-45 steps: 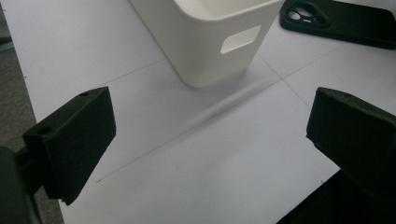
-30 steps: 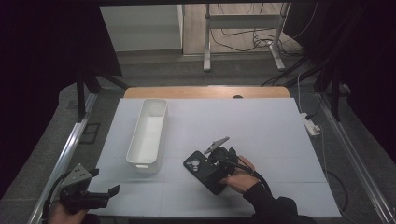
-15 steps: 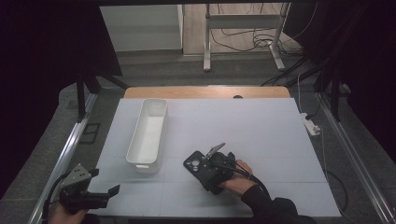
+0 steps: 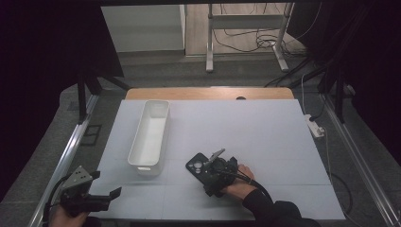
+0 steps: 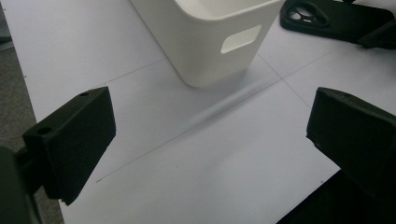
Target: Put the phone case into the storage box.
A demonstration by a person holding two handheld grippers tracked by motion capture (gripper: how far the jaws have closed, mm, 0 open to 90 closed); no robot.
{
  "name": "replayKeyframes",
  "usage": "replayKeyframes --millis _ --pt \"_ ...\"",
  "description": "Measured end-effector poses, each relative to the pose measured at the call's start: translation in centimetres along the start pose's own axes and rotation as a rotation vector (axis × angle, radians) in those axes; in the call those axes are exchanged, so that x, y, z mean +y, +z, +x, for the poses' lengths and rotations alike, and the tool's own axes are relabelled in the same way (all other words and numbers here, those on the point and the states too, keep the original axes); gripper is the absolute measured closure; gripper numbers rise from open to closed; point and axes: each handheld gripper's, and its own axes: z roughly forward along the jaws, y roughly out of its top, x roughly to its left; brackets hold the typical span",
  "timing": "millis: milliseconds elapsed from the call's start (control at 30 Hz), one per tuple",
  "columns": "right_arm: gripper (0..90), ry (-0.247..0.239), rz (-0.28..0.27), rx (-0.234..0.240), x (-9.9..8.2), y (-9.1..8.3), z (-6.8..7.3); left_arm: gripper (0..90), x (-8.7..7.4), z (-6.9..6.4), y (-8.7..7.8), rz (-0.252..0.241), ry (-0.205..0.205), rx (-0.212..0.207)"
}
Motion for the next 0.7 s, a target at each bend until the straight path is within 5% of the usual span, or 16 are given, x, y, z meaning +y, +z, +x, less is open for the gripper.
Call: replayKeyframes --millis 200,300,700 --pt "0.0 0.01 0.012 -0.005 0.04 -0.03 0.06 2.0 0.0 -0.12 -0.05 -0.001 0.008 0.012" --pt "11.8 0.021 0.026 -0.003 0.18 -0.47 0.12 3.2 0.0 -0.07 -0.04 0.001 0.003 0.009" --pt "14.5 -0.001 0.032 0.015 0.08 -0.9 -0.28 2.0 0.17 -0.28 0.19 0.022 0.021 0.014"
